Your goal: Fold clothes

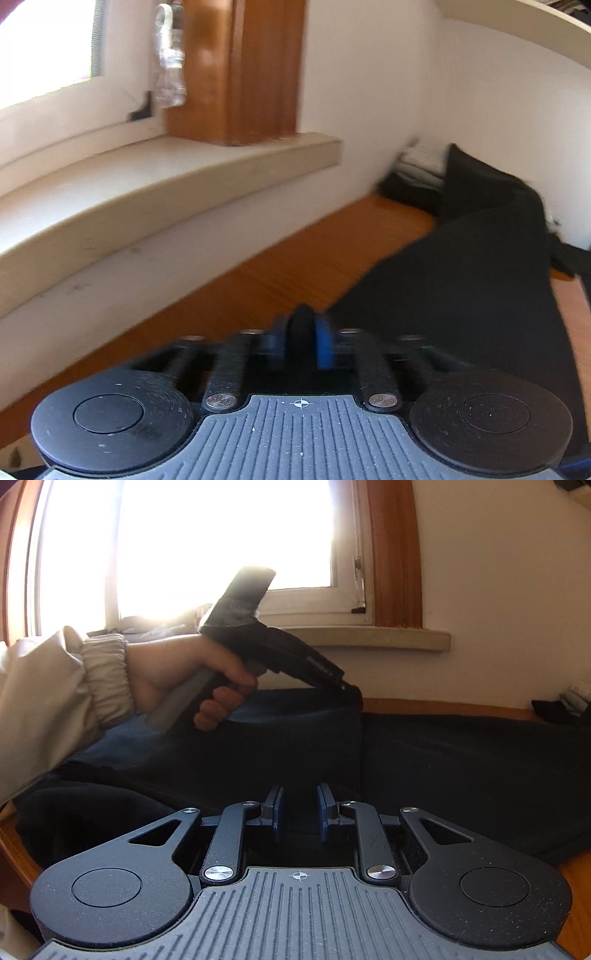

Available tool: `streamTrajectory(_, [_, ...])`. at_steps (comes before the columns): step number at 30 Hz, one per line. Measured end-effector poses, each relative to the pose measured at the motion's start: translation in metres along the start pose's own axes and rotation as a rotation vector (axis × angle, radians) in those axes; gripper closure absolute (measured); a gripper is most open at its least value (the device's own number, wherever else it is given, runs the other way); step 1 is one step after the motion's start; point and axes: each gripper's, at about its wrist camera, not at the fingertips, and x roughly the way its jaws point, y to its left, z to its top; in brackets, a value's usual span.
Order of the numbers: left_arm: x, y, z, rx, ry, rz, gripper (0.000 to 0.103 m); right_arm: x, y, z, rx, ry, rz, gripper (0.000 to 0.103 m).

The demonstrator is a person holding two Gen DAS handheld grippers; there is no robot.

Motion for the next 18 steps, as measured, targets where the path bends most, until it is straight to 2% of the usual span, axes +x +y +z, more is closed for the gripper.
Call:
streamTrajectory(1, [-0.002,-0.002,0.001,0.006,-0.024,0.027,0.091,-0.001,0.002,-0.002,0.004,-0.007,-0.005,0.084])
streamTrajectory(5, [-0.012,-0.003,0.004,-0.004,-0.096,0.039,0.09,-0.008,0.013,-0.011,-0.057,-0.032,-0.036,0.084])
streamTrajectory(6, [-0.013,-0.005,0.004,0.003,-0.1,0.054,0.081,-0.009,0.014,-0.012,-0.056,-0.038,-0.037,0.084])
streamTrajectory(7, [-0.012,-0.008,0.004,0.019,-0.092,0.089,0.064,-0.01,0.014,-0.013,-0.055,-0.042,-0.037,0.084])
streamTrajectory(8, [-0.014,-0.011,0.003,0.023,-0.099,0.129,0.054,-0.01,0.014,-0.012,-0.052,-0.043,-0.037,0.084])
streamTrajectory(9, [-0.017,-0.014,0.002,0.024,-0.114,0.156,0.039,-0.008,0.013,-0.011,-0.05,-0.043,-0.037,0.084])
streamTrajectory(10, [-0.022,-0.017,0.001,0.024,-0.13,0.156,0.034,-0.007,0.012,-0.011,-0.051,-0.045,-0.037,0.083])
streamTrajectory(13, [-0.034,-0.028,-0.004,0.024,-0.152,0.095,0.024,-0.008,0.013,-0.012,-0.058,-0.056,-0.04,0.083])
streamTrajectory(15, [-0.036,-0.037,-0.01,0.051,-0.143,0.069,0.022,-0.008,0.013,-0.013,-0.059,-0.061,-0.041,0.083])
streamTrajectory(18, [-0.026,-0.045,-0.018,0.115,-0.104,0.08,0.022,-0.005,0.01,-0.014,-0.05,-0.068,-0.038,0.083])
